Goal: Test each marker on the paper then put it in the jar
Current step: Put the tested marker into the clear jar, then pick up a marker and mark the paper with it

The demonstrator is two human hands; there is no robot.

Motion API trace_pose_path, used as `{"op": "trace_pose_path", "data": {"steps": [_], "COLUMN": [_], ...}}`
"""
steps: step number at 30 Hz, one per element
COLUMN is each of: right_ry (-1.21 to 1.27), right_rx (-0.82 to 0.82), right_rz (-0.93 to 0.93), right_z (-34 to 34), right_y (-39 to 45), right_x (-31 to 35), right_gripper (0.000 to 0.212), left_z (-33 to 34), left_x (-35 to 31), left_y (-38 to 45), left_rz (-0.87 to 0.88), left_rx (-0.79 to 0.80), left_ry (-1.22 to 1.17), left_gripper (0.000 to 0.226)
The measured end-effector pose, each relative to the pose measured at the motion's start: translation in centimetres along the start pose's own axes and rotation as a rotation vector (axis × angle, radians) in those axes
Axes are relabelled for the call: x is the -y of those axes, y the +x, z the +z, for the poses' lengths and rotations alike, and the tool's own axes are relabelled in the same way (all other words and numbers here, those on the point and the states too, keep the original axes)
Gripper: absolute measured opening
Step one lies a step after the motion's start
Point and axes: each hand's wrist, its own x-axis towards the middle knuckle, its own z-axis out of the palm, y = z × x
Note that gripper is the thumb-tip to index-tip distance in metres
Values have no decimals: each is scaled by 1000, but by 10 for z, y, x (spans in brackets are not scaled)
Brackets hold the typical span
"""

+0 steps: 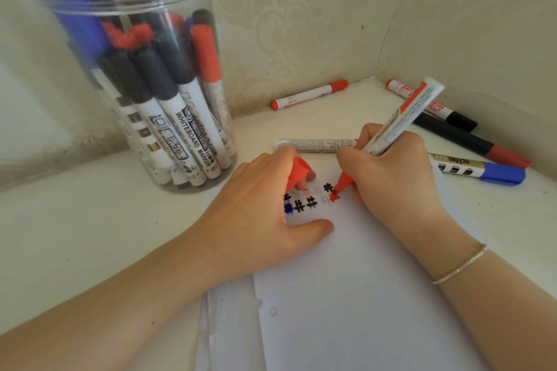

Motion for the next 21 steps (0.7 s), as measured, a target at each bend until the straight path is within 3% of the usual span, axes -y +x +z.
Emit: {"op": "trace_pose_path", "data": {"steps": [5, 10, 14, 15, 21], "right_ry": [64, 503, 981, 1038, 975], "right_rx": [31, 46, 229, 263, 273], "right_rz": [12, 69, 142, 177, 145], "right_z": [-1, -7, -12, -13, -10], "right_y": [2, 6, 7, 7, 6], "right_x": [-4, -4, 2, 3, 3], "right_gripper": [21, 32, 11, 14, 20], "left_z": [0, -1, 0, 0, 0], "left_x": [1, 3, 7, 8, 10], "left_y": [-2, -2, 1, 2, 4], "left_rz": [21, -2, 0, -3, 5], "left_rx": [9, -24, -88, -108, -130], "left_ry": [20, -278, -229, -218, -197], "left_gripper": [44, 31, 14, 13, 13]}}
